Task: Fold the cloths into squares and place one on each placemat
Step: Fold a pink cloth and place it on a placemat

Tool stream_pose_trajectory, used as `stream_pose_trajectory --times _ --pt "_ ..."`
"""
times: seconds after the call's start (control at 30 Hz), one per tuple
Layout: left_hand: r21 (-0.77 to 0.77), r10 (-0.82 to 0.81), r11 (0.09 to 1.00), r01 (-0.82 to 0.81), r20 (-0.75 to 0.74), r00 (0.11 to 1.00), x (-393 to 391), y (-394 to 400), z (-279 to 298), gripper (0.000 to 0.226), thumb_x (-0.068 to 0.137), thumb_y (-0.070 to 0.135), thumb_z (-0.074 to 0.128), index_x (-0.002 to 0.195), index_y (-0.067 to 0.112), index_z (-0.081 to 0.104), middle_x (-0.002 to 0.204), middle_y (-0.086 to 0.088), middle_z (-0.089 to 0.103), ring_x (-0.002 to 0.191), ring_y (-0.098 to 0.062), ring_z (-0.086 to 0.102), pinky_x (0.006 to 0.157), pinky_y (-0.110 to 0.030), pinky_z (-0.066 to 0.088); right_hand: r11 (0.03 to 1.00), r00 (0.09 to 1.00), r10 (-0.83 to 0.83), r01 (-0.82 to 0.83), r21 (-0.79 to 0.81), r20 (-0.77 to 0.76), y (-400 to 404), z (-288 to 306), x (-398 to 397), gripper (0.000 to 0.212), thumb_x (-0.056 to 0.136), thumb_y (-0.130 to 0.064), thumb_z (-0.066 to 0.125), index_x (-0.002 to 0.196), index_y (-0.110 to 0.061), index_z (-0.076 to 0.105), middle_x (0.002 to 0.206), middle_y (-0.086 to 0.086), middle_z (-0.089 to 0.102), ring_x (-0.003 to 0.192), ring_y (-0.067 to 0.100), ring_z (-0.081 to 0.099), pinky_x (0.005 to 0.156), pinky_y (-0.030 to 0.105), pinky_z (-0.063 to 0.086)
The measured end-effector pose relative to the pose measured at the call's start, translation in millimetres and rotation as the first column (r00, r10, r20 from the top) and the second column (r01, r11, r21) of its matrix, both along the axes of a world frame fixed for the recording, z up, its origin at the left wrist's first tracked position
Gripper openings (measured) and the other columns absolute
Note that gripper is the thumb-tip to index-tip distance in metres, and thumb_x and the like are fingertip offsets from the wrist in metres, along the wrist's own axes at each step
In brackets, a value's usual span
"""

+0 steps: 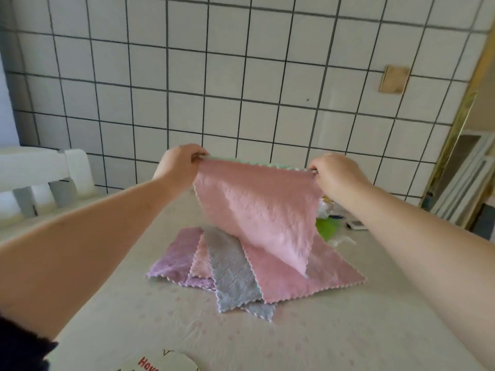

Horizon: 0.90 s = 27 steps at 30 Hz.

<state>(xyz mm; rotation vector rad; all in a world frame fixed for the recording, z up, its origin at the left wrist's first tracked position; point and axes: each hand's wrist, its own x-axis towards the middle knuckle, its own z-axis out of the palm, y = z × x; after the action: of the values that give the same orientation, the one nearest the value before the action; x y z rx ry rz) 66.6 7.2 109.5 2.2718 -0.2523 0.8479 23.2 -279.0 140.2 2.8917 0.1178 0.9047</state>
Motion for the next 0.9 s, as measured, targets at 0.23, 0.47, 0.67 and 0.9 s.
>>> stream_pose_trajectory --times 0.23,0.47,0.67,0.9 --pt "0.067 0.020 0.997 -0.031 0.152 0.988 -47 43 13 0.022 0.093 0.021 0.049 0.107 0.014 0.065 0.107 -0.005 0.066 0.095 -0.025 0.059 0.076 -0.029 0.042 0.947 0.986 0.069 -0.112 0.302 0.149 12 -7 -33 0.022 0.093 -0.019 0.044 0.109 -0.016 0.058 0.094 0.008 0.067 0.086 0.033 0.060 0.069 0.033 0.045" --pt "-0.212 -0.134 0.969 0.127 -0.019 0.991 -117 77 -23 0.008 0.089 0.032 0.058 0.083 0.030 0.062 0.076 0.001 0.060 0.073 -0.017 0.054 0.070 -0.029 0.047 0.441 0.926 0.331 -0.322 0.837 0.182 30 -54 -97 0.008 0.084 -0.030 0.065 0.080 -0.025 0.061 0.066 -0.008 0.055 0.057 0.012 0.048 0.053 0.023 0.041" --pt "-0.288 -0.284 0.934 0.212 -0.238 0.929 -196 87 -81 0.005 0.088 0.028 0.061 0.089 0.026 0.065 0.087 0.002 0.067 0.082 -0.016 0.064 0.077 -0.039 0.057 0.214 0.881 0.468 -0.183 0.960 0.063 25 -117 -156 0.009 0.082 -0.035 0.066 0.077 -0.029 0.068 0.072 0.001 0.053 0.072 0.019 0.054 0.065 0.033 0.048" --pt "-0.238 -0.334 0.941 0.241 -0.536 0.775 -258 86 -148 0.013 0.086 0.021 0.064 0.075 0.028 0.067 0.069 0.003 0.064 0.069 -0.015 0.055 0.059 -0.031 0.044 0.297 0.767 0.604 0.037 0.954 -0.218 18 -178 -210 0.013 0.087 -0.028 0.059 0.089 -0.016 0.063 0.081 0.000 0.056 0.076 0.011 0.055 0.066 0.023 0.041"
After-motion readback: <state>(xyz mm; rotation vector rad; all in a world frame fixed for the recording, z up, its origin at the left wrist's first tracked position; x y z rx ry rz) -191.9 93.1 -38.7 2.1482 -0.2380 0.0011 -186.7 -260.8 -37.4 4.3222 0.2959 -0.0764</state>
